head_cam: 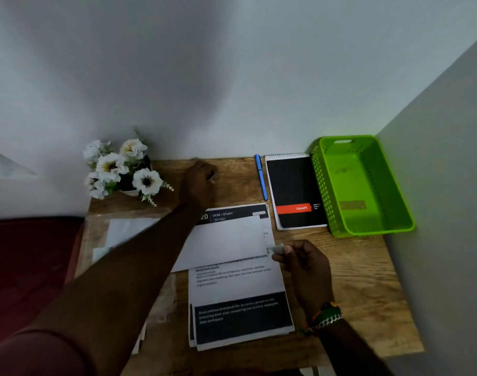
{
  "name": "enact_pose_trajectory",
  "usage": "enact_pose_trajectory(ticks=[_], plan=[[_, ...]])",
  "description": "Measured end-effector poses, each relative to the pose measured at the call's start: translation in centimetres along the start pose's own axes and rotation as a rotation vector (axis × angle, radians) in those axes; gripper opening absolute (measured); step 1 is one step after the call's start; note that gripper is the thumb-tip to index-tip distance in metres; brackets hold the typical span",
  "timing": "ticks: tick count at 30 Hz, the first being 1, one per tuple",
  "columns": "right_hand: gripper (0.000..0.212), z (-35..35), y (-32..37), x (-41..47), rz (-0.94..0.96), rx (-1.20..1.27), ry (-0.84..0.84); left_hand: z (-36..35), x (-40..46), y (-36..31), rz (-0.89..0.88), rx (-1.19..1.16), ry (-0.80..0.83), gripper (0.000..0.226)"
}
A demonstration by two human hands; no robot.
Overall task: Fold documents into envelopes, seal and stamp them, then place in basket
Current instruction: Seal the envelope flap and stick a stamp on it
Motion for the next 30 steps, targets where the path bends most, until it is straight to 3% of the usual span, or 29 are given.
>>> enact_pose_trajectory(ticks=[6, 10, 12, 15, 17, 19, 21, 24, 30], plan=[[0.008, -0.8, 0.4, 0.2, 0.015, -0.017, 0.047, -0.1, 0.2, 0.1, 0.08, -0.033, 0.056, 0.033], [0.009, -1.7, 1.2, 0.3, 0.042, -0.051, 0.087, 0.8, -0.7, 0.4, 0.049, -0.071, 0.099, 0.081], [0.009, -2.0, 1.6, 0.1, 0.063, -0.065, 0.088, 1.8, -2.5, -0.9, 0.072, -0.056, 0.065, 0.093], [0.009, -2.3, 1.8, -0.2, 0.118, -0.121, 0.043, 3.0, -7.5, -4.2, 0.256, -0.276, 0.017, 0.057], [0.01, -2.5, 1.9, -0.8, 0.204, -0.21, 0.021, 3.4, -11.8, -6.7, 0.516, -0.502, 0.112, 0.027], [0.011, -2.9, 2.2, -1.7, 0.33, -0.316, 0.029, 3.3, -15.5, -9.1, 0.847, -0.758, 0.295, 0.029], [0.014, -3.3, 2.0, -2.6, 0.483, -0.407, 0.051, 3.3, -17.9, -11.1, 1.003, -0.985, 0.392, 0.034], [0.017, -3.9, 1.0, -3.7, 0.633, -0.458, 0.084, 3.3, -19.1, -12.3, 0.992, -1.182, 0.3, 0.028], [0.024, -3.6, 1.2, -4.9, 0.689, -0.371, 0.127, 3.9, -19.6, -12.8, 0.89, -1.091, 0.209, 0.011]])
Point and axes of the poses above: each hand's wrist, its own x-axis towards the middle knuckle, its own z-axis out of the back of the hand, y = z × x, the point moved 3 cm from there along x, towards the middle knuckle, and after that the axes turned 3 degrees about y, right-handed, at the moved point
